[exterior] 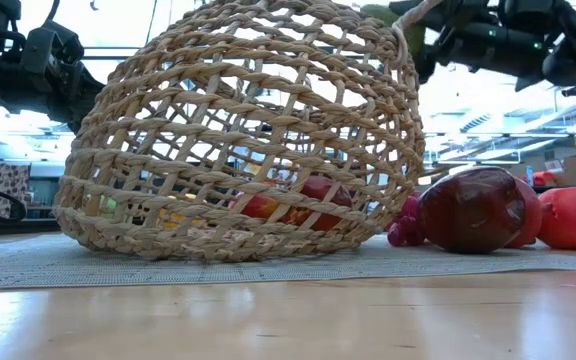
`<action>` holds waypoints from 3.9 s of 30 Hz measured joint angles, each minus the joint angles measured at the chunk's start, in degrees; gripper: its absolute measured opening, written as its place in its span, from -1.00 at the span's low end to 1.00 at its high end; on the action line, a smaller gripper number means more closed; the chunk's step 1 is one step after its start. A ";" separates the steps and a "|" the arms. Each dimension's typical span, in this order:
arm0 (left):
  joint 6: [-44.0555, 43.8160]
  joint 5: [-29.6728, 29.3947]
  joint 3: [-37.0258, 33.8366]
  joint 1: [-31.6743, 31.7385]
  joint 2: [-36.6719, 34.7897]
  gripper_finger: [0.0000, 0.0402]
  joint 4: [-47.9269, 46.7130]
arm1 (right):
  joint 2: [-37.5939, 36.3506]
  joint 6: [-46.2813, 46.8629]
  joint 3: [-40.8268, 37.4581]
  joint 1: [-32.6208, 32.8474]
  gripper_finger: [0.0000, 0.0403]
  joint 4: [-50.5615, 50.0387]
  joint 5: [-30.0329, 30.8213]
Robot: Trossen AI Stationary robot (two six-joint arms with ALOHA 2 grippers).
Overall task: Build produce basket
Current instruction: Put the pear into the basket
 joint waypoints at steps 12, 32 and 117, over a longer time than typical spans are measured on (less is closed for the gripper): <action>-0.02 0.00 0.02 -0.02 0.02 -0.82 0.00 | 10.46 -10.03 15.66 5.96 0.80 -13.73 3.10; 0.00 0.00 0.00 0.01 0.02 -0.84 0.00 | 15.94 -29.01 37.69 15.52 0.81 -51.05 18.67; 0.00 0.00 0.01 0.00 0.04 -0.82 0.00 | 28.72 6.18 59.23 14.37 0.81 -77.46 15.90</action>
